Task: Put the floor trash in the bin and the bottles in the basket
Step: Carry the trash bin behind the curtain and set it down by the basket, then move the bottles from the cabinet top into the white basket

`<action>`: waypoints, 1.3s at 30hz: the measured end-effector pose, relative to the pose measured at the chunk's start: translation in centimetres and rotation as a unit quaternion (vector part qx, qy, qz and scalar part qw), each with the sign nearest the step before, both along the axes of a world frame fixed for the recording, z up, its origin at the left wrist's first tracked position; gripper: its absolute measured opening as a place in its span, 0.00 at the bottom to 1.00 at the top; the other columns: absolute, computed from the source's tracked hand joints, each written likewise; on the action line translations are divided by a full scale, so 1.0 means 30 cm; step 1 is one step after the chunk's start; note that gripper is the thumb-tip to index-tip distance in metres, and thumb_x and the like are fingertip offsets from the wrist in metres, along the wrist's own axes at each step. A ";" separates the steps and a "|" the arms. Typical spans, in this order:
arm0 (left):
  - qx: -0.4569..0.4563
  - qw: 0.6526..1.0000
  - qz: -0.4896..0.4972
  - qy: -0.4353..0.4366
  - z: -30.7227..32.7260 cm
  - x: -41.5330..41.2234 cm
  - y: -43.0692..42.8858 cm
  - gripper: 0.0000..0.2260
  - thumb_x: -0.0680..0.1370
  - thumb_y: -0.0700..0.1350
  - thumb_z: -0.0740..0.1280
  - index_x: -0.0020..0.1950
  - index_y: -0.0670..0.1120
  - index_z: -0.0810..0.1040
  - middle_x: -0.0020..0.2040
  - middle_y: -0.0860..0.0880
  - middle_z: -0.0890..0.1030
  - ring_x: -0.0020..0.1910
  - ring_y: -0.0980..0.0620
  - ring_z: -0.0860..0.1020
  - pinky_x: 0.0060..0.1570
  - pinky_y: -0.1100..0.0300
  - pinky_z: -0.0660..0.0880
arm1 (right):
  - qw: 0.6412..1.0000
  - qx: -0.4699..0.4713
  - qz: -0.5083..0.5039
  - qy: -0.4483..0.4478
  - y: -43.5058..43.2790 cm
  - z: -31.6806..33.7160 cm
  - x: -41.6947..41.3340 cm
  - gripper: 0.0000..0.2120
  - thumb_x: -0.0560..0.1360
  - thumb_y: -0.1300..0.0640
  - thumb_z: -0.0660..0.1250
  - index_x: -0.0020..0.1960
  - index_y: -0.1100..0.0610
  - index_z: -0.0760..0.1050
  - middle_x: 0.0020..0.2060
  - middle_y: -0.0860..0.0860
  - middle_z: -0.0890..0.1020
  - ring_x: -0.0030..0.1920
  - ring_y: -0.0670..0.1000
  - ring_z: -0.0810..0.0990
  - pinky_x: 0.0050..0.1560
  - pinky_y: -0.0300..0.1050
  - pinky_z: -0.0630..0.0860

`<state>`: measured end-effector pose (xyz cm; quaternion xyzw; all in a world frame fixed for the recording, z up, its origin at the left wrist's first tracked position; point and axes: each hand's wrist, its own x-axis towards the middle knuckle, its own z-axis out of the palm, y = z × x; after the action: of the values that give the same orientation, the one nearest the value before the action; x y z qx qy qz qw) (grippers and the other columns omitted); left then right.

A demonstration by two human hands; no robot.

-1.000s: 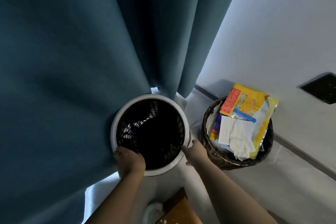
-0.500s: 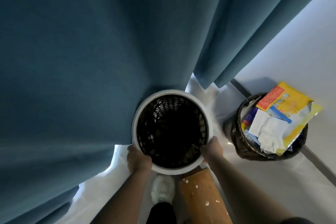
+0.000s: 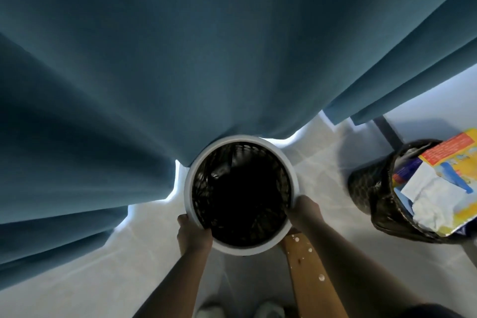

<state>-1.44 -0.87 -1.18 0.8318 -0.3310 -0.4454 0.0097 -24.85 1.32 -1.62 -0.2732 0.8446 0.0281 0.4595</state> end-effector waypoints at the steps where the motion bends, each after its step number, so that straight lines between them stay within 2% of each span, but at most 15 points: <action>1: -0.005 1.000 -0.001 0.010 -0.001 0.010 0.005 0.23 0.69 0.41 0.73 0.59 0.42 0.66 0.54 0.36 0.78 0.51 0.35 0.78 0.50 0.44 0.78 | 1.000 -0.003 -0.002 0.003 0.004 -0.009 0.009 0.12 0.77 0.56 0.60 0.56 0.62 0.73 0.52 0.60 0.80 0.52 0.59 0.81 0.52 0.54 0.80; 3: 0.000 0.999 -0.025 0.027 0.007 0.032 0.001 0.28 0.69 0.42 0.73 0.65 0.41 0.65 0.59 0.36 0.77 0.55 0.35 0.77 0.55 0.48 0.76 | 1.000 -0.006 -0.004 0.008 0.007 -0.005 0.022 0.14 0.75 0.56 0.61 0.58 0.62 0.70 0.53 0.61 0.79 0.52 0.61 0.80 0.51 0.56 0.79; 5: 0.012 0.997 -0.062 0.035 0.046 0.063 -0.009 0.38 0.70 0.46 0.74 0.73 0.40 0.58 0.67 0.37 0.70 0.64 0.37 0.72 0.60 0.51 0.71 | 1.000 -0.017 0.006 0.008 0.009 0.043 0.047 0.22 0.73 0.54 0.63 0.64 0.59 0.64 0.54 0.60 0.77 0.53 0.62 0.79 0.51 0.59 0.79; 7: 0.017 0.993 -0.110 0.035 0.135 0.107 -0.010 0.42 0.72 0.49 0.73 0.77 0.43 0.51 0.72 0.39 0.63 0.68 0.39 0.67 0.61 0.51 0.69 | 0.995 -0.026 0.083 0.046 0.024 0.132 0.082 0.30 0.73 0.50 0.63 0.71 0.53 0.57 0.60 0.58 0.74 0.59 0.62 0.75 0.56 0.59 0.76; 10: 0.003 0.969 -0.246 -0.030 0.330 0.194 0.002 0.41 0.74 0.53 0.69 0.77 0.46 0.47 0.75 0.43 0.57 0.71 0.41 0.64 0.63 0.48 0.69 | 0.959 -0.018 0.249 0.136 0.045 0.342 0.163 0.36 0.77 0.44 0.61 0.77 0.49 0.45 0.74 0.55 0.59 0.74 0.60 0.57 0.69 0.60 0.63; 12: -0.028 0.942 -0.327 -0.074 0.487 0.247 0.019 0.39 0.76 0.55 0.66 0.77 0.47 0.45 0.77 0.45 0.52 0.74 0.43 0.59 0.65 0.48 0.68 | 0.934 -0.039 0.319 0.154 0.059 0.503 0.236 0.36 0.78 0.41 0.57 0.78 0.48 0.40 0.78 0.52 0.48 0.77 0.59 0.47 0.72 0.62 0.54; 16: -0.117 0.882 -0.432 -0.149 0.833 0.333 0.060 0.37 0.77 0.58 0.62 0.78 0.48 0.45 0.78 0.45 0.49 0.76 0.43 0.53 0.71 0.47 0.61 | 0.893 -0.092 0.408 0.165 0.089 0.833 0.389 0.35 0.79 0.40 0.54 0.78 0.47 0.40 0.78 0.53 0.45 0.77 0.59 0.42 0.72 0.64 0.46; 18: -0.152 0.856 -0.457 -0.186 1.004 0.390 0.094 0.37 0.76 0.59 0.63 0.78 0.48 0.48 0.78 0.44 0.51 0.76 0.41 0.55 0.70 0.45 0.60 | 0.871 -0.125 0.441 0.178 0.110 1.000 0.471 0.35 0.78 0.40 0.56 0.78 0.47 0.44 0.78 0.55 0.48 0.77 0.60 0.45 0.72 0.65 0.46; 19: -0.174 0.845 -0.464 -0.203 1.090 0.420 0.115 0.38 0.74 0.59 0.66 0.77 0.47 0.52 0.77 0.43 0.55 0.74 0.40 0.58 0.68 0.42 0.63 | 0.856 -0.140 0.462 0.186 0.121 1.085 0.513 0.36 0.76 0.40 0.61 0.78 0.47 0.50 0.77 0.56 0.53 0.77 0.62 0.50 0.71 0.67 0.49; 22: -0.232 0.827 -0.457 -0.230 1.304 0.529 0.199 0.41 0.66 0.58 0.74 0.72 0.44 0.62 0.72 0.40 0.68 0.69 0.37 0.68 0.60 0.38 0.70 | 0.810 -0.215 0.504 0.209 0.161 1.296 0.620 0.38 0.61 0.42 0.77 0.69 0.52 0.72 0.67 0.59 0.73 0.67 0.65 0.71 0.60 0.72 0.68; 24: -0.243 0.828 -0.441 -0.247 1.422 0.606 0.269 0.41 0.66 0.58 0.75 0.72 0.44 0.63 0.71 0.40 0.68 0.68 0.38 0.69 0.61 0.37 0.69 | 0.789 -0.238 0.527 0.209 0.190 1.402 0.694 0.39 0.60 0.42 0.77 0.67 0.53 0.74 0.65 0.59 0.75 0.65 0.65 0.73 0.58 0.71 0.70; 29: -0.251 0.861 -0.312 -0.314 1.635 0.807 0.452 0.36 0.70 0.58 0.70 0.73 0.45 0.64 0.73 0.41 0.67 0.71 0.39 0.66 0.64 0.38 0.67 | 0.719 -0.303 0.602 0.170 0.216 1.596 0.920 0.39 0.68 0.40 0.70 0.73 0.51 0.60 0.71 0.58 0.69 0.70 0.63 0.67 0.63 0.69 0.66; 34: -0.235 0.888 -0.174 -0.356 1.744 1.027 0.647 0.33 0.73 0.59 0.66 0.73 0.44 0.65 0.73 0.41 0.65 0.72 0.39 0.64 0.65 0.38 0.65 | 0.636 -0.323 0.691 0.111 0.238 1.706 1.219 0.39 0.67 0.40 0.71 0.72 0.51 0.63 0.70 0.57 0.70 0.69 0.63 0.70 0.60 0.68 0.69; 36: -0.224 0.895 -0.130 -0.364 1.765 1.125 0.717 0.33 0.73 0.59 0.67 0.73 0.43 0.66 0.73 0.40 0.66 0.72 0.38 0.65 0.64 0.37 0.65 | 0.608 -0.331 0.716 0.088 0.254 1.738 1.353 0.37 0.70 0.41 0.69 0.74 0.50 0.62 0.73 0.57 0.66 0.72 0.63 0.64 0.65 0.69 0.63; 39: -0.212 0.898 -0.083 -0.377 1.781 1.296 0.811 0.33 0.73 0.58 0.66 0.72 0.43 0.66 0.73 0.39 0.66 0.72 0.38 0.64 0.65 0.36 0.64 | 0.557 -0.340 0.756 0.052 0.287 1.763 1.563 0.34 0.77 0.42 0.60 0.78 0.47 0.49 0.78 0.53 0.49 0.77 0.60 0.46 0.72 0.65 0.45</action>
<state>37.43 23.45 52.26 0.8851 -0.4644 -0.0175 0.0233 22.04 9.92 51.26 -0.9453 0.2976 0.0906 0.0979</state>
